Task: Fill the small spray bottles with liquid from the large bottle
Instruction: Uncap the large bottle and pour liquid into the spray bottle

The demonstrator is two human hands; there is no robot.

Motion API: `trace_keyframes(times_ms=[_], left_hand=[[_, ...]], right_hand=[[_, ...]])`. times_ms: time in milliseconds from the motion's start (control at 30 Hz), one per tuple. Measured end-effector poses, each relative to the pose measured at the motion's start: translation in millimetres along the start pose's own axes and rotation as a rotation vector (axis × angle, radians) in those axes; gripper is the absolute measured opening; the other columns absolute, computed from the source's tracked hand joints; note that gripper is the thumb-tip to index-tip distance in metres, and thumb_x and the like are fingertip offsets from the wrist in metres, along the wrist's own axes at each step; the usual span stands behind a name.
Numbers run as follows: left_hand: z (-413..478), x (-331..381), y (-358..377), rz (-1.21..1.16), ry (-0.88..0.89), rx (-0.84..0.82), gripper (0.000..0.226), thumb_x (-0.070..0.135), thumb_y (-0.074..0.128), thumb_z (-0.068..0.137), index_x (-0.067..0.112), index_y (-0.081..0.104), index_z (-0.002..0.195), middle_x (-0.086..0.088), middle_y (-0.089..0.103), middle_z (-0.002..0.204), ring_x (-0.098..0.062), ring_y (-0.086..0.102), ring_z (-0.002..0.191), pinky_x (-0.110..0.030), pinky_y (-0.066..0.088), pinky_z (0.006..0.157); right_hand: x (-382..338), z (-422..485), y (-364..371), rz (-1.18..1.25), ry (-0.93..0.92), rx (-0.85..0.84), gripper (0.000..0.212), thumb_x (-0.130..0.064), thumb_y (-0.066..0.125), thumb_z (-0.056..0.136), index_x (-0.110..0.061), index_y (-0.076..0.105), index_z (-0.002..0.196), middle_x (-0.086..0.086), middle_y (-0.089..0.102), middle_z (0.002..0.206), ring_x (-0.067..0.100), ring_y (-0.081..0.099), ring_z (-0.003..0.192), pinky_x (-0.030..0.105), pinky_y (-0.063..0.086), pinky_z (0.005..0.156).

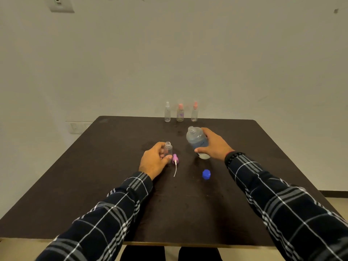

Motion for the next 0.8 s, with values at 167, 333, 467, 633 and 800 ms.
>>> trace_keyframes(times_ms=[167, 333, 467, 633, 800], left_hand=[[7.9, 5.9, 0.0, 0.085, 0.012, -0.040, 0.044, 0.031, 0.072, 0.089, 0.027, 0.054, 0.129, 0.006, 0.068, 0.115, -0.006, 0.063, 0.096, -0.026, 0.052, 0.089], [10.9, 7.1, 0.8, 0.113, 0.009, -0.057, 0.043, 0.034, 0.071, 0.090, 0.027, 0.054, 0.129, 0.008, 0.066, 0.113, -0.007, 0.062, 0.097, -0.027, 0.052, 0.090], [11.1, 7.6, -0.7, 0.116, 0.017, -0.062, 0.042, 0.035, 0.072, 0.090, 0.027, 0.055, 0.128, 0.008, 0.066, 0.110, -0.007, 0.062, 0.095, -0.026, 0.050, 0.087], [11.9, 7.8, -1.4, 0.118, 0.020, -0.074, 0.044, 0.034, 0.071, 0.090, 0.027, 0.054, 0.130, 0.006, 0.066, 0.114, -0.006, 0.058, 0.094, -0.025, 0.048, 0.086], [11.2, 8.3, -1.9, 0.100, 0.016, -0.081, 0.045, 0.032, 0.071, 0.090, 0.026, 0.054, 0.132, 0.005, 0.067, 0.118, -0.006, 0.058, 0.094, -0.028, 0.050, 0.091]], right_hand=[[-4.1, 7.0, 2.3, -0.031, 0.007, 0.008, 0.080, -0.022, 0.084, 0.079, -0.021, 0.040, 0.146, 0.005, 0.054, 0.143, 0.026, 0.050, 0.132, 0.039, 0.036, 0.110], [-9.6, 13.6, 3.7, -0.074, -0.006, -0.007, 0.082, -0.020, 0.084, 0.080, -0.022, 0.037, 0.147, 0.008, 0.053, 0.144, 0.030, 0.051, 0.131, 0.040, 0.038, 0.110], [-16.5, 20.3, 5.9, -0.137, -0.014, -0.041, 0.083, -0.020, 0.083, 0.080, -0.021, 0.035, 0.148, 0.010, 0.052, 0.145, 0.031, 0.051, 0.131, 0.042, 0.039, 0.110], [-22.3, 26.5, 12.1, -0.205, -0.013, -0.086, 0.084, -0.019, 0.083, 0.081, -0.020, 0.035, 0.149, 0.011, 0.050, 0.147, 0.031, 0.048, 0.134, 0.043, 0.038, 0.111], [-26.9, 29.8, 19.6, -0.278, -0.008, -0.106, 0.086, -0.018, 0.083, 0.080, -0.022, 0.034, 0.151, 0.010, 0.048, 0.149, 0.030, 0.046, 0.136, 0.044, 0.038, 0.113]])
Point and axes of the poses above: each hand's wrist, its own z-axis towards the middle knuckle, its own y-axis out of the palm, x = y × z, the point moved 5 cm from there along z, towards the middle knuckle
